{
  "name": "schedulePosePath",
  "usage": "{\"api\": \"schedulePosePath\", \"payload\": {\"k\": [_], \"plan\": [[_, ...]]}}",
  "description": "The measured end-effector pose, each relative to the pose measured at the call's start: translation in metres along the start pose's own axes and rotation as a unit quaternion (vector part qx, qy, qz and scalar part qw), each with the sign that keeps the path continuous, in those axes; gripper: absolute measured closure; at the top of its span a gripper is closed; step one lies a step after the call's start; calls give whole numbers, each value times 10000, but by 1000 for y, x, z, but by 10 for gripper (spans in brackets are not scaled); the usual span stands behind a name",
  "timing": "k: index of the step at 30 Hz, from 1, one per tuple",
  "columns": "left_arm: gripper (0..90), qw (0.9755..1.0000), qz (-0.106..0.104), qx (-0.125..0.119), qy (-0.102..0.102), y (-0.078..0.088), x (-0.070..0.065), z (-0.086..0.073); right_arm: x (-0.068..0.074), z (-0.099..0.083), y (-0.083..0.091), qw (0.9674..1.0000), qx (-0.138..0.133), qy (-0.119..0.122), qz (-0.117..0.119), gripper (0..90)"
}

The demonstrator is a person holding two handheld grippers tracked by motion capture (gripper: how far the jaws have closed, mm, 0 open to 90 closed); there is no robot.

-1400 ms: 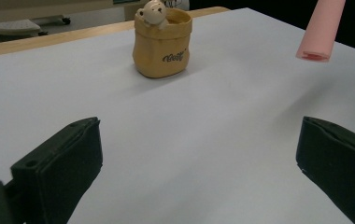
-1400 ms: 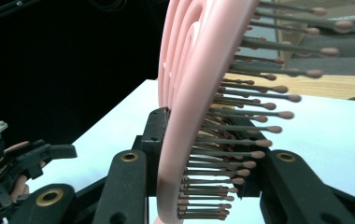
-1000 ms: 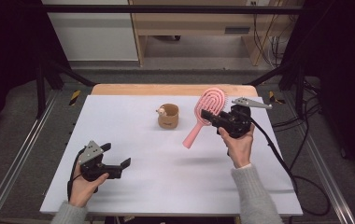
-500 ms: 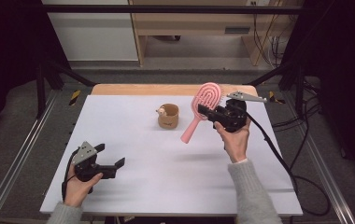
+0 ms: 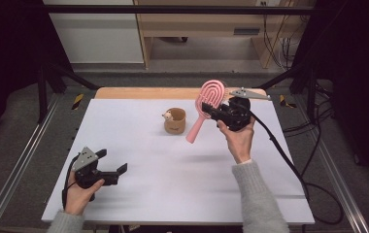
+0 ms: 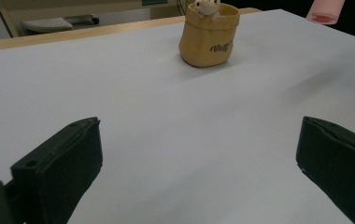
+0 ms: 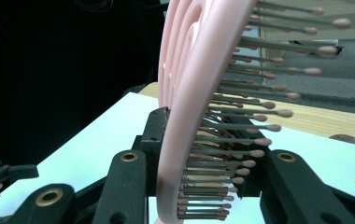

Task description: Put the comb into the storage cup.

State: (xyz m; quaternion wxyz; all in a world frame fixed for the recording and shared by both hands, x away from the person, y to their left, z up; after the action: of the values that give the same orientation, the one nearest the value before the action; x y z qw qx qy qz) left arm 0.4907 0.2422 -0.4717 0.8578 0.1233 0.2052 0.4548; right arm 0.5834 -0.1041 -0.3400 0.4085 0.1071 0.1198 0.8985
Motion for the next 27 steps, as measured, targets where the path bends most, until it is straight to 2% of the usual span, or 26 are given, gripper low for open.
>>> {"api": "schedulePosePath", "payload": {"k": [27], "plan": [[5, 10000, -22, 0, -10, 0, 1, 0, -11, 23, -20, 9994, 6, 109, -317, 640]]}}
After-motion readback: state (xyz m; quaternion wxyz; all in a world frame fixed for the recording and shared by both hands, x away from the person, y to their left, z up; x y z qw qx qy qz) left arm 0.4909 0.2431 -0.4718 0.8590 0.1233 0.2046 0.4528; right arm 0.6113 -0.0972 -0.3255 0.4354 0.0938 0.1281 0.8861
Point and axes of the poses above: each handheld gripper's, and its own axes: y roughly backward along the jaws, z roughly out of its top, x roughly to its left, the point moved 7 cm from there along -y, roughly forward along the jaws, and after that the axes turned 11 degrees about y, right-handed, at the moved point
